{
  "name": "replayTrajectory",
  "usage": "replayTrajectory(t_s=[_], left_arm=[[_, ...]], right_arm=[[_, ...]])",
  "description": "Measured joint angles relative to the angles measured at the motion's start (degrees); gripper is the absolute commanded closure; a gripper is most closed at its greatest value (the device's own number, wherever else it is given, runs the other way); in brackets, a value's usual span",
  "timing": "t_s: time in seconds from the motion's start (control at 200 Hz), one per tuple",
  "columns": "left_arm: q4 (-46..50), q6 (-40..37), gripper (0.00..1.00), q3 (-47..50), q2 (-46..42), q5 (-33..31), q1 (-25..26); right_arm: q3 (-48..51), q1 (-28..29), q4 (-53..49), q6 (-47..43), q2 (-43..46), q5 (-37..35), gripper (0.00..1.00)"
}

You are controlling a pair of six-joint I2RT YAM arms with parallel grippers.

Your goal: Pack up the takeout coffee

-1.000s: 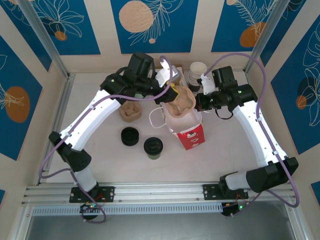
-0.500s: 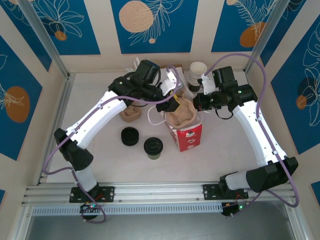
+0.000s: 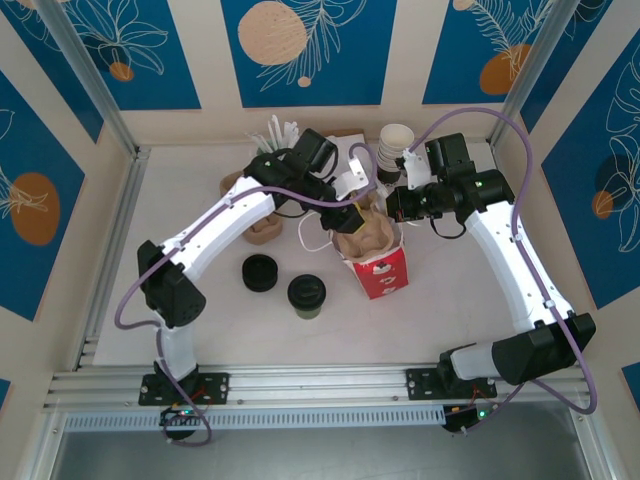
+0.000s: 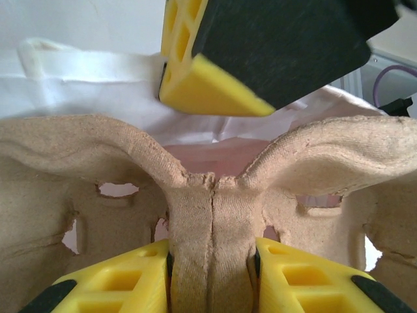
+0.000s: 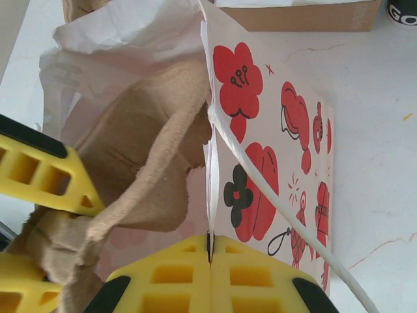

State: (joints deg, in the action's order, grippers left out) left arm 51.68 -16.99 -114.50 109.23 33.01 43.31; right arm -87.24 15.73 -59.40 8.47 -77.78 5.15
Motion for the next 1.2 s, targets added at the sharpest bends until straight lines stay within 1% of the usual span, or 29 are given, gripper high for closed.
replayTrajectory(t_s=[0.545, 0.645, 0.765, 0.81, 0.865, 0.905, 1.06, 1.2], left_arm=[[0.76, -0.09, 0.68, -2.93, 1.38, 1.07, -3.08], [0.83, -0.13, 0.68, -3.32, 2.54, 1.29, -3.06], [1.09, -0.31, 0.68, -3.32, 4.00, 1.53, -3.08], [1.20, -0.55, 0.68, -3.32, 4.50, 1.53, -3.08], [1.31, -0.63, 0.68, -3.32, 4.90, 1.51, -3.08], [1.31, -0.72, 0.68, -3.32, 5.18, 1.49, -3.08], [1.33, -0.61, 0.68, -4.09, 6.14, 1.44, -2.91], [1.27, 0.15, 0.68, -5.25, 6.54, 0.66, -2.60]], right_arm=[[1.75, -0.22, 1.57, -1.14, 0.00, 4.37, 1.00], [1.79, -0.22, 1.64, -1.29, 0.00, 4.85, 0.90], [1.79, -0.74, 1.29, -0.48, 0.00, 4.94, 0.69], [1.75, -1.40, 1.05, -0.33, 0.00, 5.03, 0.62], [1.42, -2.21, 0.52, 0.66, 0.00, 5.22, 0.58], [0.92, -2.84, 0.00, 1.29, 0.00, 5.53, 0.56], [-4.44, -6.45, -3.43, 5.16, 0.44, 7.17, 0.52], [-6.54, -10.19, -6.84, 9.94, 4.79, 8.81, 0.52]])
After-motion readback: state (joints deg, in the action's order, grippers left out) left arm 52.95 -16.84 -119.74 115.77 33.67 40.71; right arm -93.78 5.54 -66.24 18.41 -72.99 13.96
